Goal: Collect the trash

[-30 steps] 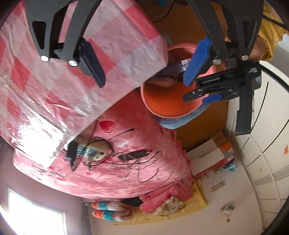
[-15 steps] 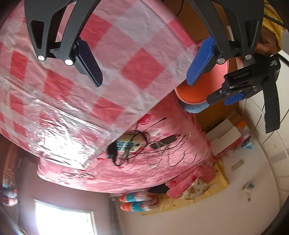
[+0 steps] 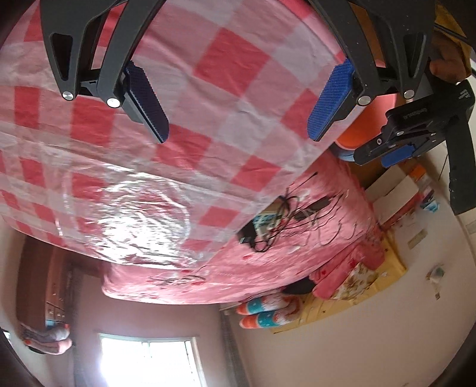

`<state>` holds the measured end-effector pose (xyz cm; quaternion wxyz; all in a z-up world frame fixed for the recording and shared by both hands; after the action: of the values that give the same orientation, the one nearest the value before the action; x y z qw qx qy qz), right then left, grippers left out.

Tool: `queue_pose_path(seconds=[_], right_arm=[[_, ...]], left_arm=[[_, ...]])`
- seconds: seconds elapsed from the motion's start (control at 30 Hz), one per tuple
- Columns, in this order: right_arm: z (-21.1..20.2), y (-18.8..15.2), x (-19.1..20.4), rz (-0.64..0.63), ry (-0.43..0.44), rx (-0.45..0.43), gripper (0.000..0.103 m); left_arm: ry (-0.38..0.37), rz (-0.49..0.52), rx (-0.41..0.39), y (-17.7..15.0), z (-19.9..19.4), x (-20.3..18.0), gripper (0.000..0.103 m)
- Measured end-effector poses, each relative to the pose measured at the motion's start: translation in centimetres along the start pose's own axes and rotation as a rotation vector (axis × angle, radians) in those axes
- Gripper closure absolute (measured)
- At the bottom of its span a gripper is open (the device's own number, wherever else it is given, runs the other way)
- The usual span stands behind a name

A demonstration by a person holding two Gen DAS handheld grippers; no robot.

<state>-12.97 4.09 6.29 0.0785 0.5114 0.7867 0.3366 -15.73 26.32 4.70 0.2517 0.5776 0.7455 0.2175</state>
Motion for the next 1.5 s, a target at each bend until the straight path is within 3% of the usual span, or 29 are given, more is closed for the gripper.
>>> queue_pose_path(seconds=[0.7,1.07,1.5], right_arm=[[-4.3,-2.9,-11.3,0.177,-0.159,-0.102,0.01],[-5.6,-4.2,-16.7,0.253,-0.244,-0.129,0.01],[-6.7,-5.1,-20.0,0.284,-0.314,-0.15,0.01]], left_arm=[[-0.101,0.159,0.037,1.8,2.1,-12.0,0.007],[-0.148,0.223,0.096,2.2,4.4,-17.9,0.007],[-0.144,0.255,0.116,2.1,6.1,-22.5,0.007]])
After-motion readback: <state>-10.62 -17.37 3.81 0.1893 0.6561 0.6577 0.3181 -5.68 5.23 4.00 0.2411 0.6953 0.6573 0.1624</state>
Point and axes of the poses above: each gripper's, at about its wrist camera, not at the fingertips, and z roughly the way its jaws point, x to its left, y to its top, the point moved 1 cm from there along z, roughly the way its jaws point, and after that the axes turned 10 degrees about x, right-handed, at the moved point
